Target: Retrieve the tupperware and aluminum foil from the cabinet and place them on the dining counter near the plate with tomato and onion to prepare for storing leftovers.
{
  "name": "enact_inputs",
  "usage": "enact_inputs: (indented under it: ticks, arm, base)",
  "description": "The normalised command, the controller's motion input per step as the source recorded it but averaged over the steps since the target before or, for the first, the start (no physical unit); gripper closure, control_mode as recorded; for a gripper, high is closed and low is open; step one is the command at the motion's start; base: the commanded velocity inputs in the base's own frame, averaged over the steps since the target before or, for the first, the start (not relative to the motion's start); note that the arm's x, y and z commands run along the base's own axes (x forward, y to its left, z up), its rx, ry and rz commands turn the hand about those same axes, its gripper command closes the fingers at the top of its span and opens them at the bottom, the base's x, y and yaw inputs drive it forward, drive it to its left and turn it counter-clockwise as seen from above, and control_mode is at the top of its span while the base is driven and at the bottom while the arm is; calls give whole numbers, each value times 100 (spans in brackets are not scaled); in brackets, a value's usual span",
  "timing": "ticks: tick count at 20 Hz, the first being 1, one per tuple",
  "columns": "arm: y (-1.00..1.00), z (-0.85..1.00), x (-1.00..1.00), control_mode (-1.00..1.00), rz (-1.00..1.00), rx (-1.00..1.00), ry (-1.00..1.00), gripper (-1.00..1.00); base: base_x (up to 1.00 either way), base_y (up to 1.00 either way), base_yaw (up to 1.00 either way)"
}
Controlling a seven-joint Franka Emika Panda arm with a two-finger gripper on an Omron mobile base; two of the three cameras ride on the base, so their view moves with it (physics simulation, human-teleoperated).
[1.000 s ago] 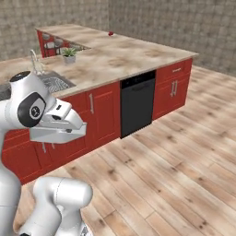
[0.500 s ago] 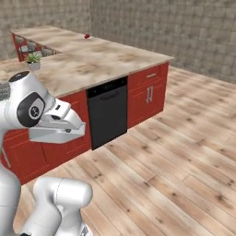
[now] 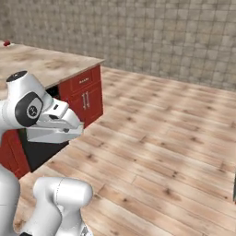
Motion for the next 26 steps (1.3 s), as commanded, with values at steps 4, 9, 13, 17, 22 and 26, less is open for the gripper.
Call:
enact_inputs:
  ticks: [4,9,13,17,22,26]
  arm:
    - [0,0,0,100,0,0,0,100]
    - [0,0,0,100,0,0,0,100]
    - [0,0,0,100,0,0,0,100]
    - [0,0,0,100,0,0,0,100]
    - [0,0,0,100,0,0,0,100]
    - [0,0,0,100,0,0,0,100]
  base:
    - [100,0,-40]
    - [100,7,-24]
    - [100,12,-6]
    - [100,1,1]
    - [100,0,16]
    - [100,-6,27]
